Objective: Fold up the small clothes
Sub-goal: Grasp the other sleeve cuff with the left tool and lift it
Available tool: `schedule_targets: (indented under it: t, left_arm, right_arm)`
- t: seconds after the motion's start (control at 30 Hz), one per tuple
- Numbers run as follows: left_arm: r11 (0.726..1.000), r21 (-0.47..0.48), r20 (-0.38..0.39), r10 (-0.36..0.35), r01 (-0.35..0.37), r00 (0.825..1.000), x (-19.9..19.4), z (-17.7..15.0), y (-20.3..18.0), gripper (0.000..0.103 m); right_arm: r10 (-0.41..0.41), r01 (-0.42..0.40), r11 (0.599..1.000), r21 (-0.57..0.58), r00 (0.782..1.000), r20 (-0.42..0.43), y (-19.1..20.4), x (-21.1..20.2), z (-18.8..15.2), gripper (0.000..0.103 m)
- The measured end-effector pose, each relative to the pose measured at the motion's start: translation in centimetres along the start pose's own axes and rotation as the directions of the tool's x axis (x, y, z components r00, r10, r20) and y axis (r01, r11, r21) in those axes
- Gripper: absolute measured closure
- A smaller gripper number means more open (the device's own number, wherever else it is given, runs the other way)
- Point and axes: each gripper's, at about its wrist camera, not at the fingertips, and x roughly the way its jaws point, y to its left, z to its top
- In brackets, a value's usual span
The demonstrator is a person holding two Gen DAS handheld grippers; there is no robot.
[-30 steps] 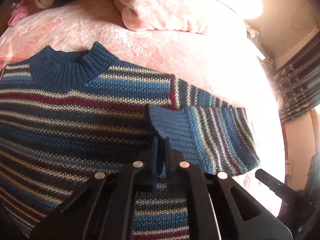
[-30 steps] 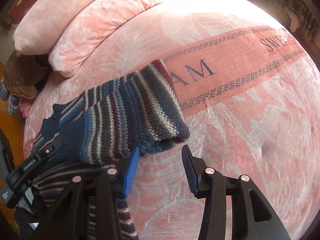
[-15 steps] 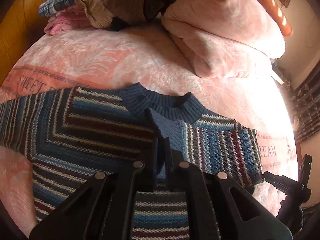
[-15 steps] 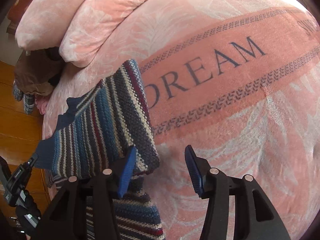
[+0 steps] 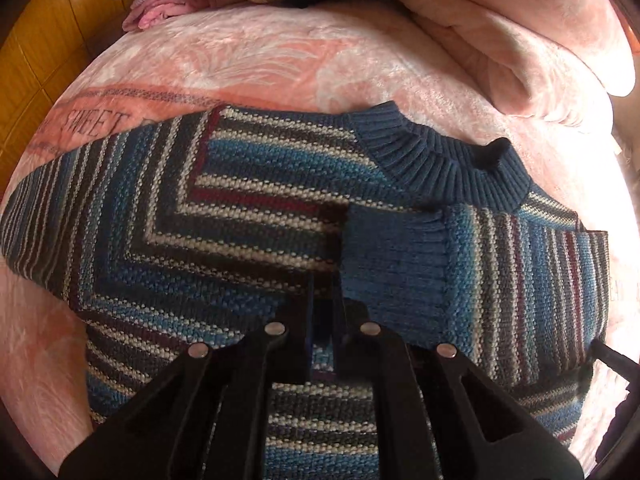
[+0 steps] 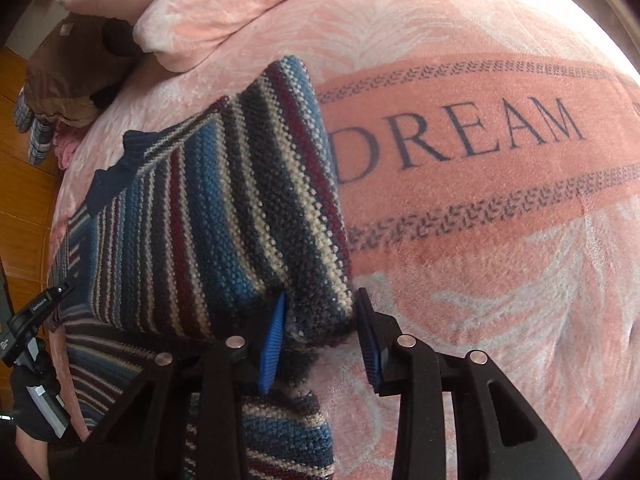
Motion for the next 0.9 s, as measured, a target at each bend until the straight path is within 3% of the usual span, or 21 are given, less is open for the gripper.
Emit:
schedule_targets:
  t: [0.1, 0.2, 0.3, 0.37, 0.5, 0.7, 0.77, 0.8, 0.83, 0.87, 0.9]
  left_arm:
    - [0.998, -0.036, 0.056, -0.040, 0.043, 0.998, -2.5, 0.1, 1.0, 0.096]
    - [0.996, 0.039, 0.094, -0.084, 0.081, 0.992, -4.3, 0.0, -1.2, 0.094]
    - [0.984, 0.145, 0.072, -0.118, 0.106, 0.990, -3.8, -0.9, -4.9, 0.088]
    - [0.979, 0.172, 0.038, -0.115, 0.107, 0.993, -2.6, -1.5, -6.5, 0.087]
    - [0.989, 0.126, -0.041, -0.070, 0.074, 0.997, 1.0, -2.5, -6.4, 0.079]
    - [0.990, 0.066, -0.040, -0.119, 0.122, 0.992, 0.3, -2.5, -4.8, 0.078]
    - [0.991, 0.053, -0.033, -0.123, 0.124, 0.992, -1.6, -2.3, -3.3, 0.072]
    - [0.988, 0.056, -0.013, -0.140, 0.141, 0.990, -2.9, -2.0, -2.2, 0.062]
    - [0.989, 0.069, 0.015, -0.131, 0.130, 0.991, -4.2, -1.8, -0.8, 0.047]
    - [0.991, 0.082, 0.047, -0.110, 0.106, 0.993, -5.5, -1.6, 0.8, 0.039]
    - [0.992, 0.092, 0.075, -0.093, 0.086, 0.993, -6.6, -1.4, 2.8, 0.031]
  right_arm:
    - [0.000, -0.001, 1.000, 0.010, 0.998, 0.066, 0.6, -2.6, 0.6, 0.064]
    - [0.046, -0.039, 0.998, -0.057, 0.991, 0.129, 2.8, -5.0, 1.1, 0.062]
    - [0.135, -0.132, 0.989, -0.064, 0.989, 0.058, 4.9, -3.7, 0.8, 0.061]
    - [0.128, -0.127, 0.990, -0.066, 0.992, 0.007, 5.6, -1.9, 0.1, 0.061]
    - [0.054, -0.057, 0.994, -0.095, 0.998, -0.036, 5.6, 0.9, -1.2, 0.063]
    - [0.049, -0.052, 0.992, -0.114, 0.999, -0.024, 5.9, 0.9, -1.6, 0.061]
    - [0.066, -0.067, 0.990, -0.125, 0.998, -0.011, 6.6, 0.0, -1.5, 0.058]
    - [0.089, -0.089, 0.988, -0.126, 0.996, 0.000, 7.0, -0.8, -1.4, 0.058]
    - [0.111, -0.109, 0.985, -0.132, 0.994, 0.008, 7.7, -1.4, -1.2, 0.051]
    - [0.118, -0.115, 0.983, -0.143, 0.993, 0.014, 8.3, -2.1, -1.2, 0.038]
    - [0.119, -0.113, 0.981, -0.160, 0.992, 0.028, 9.0, -2.8, -1.2, 0.033]
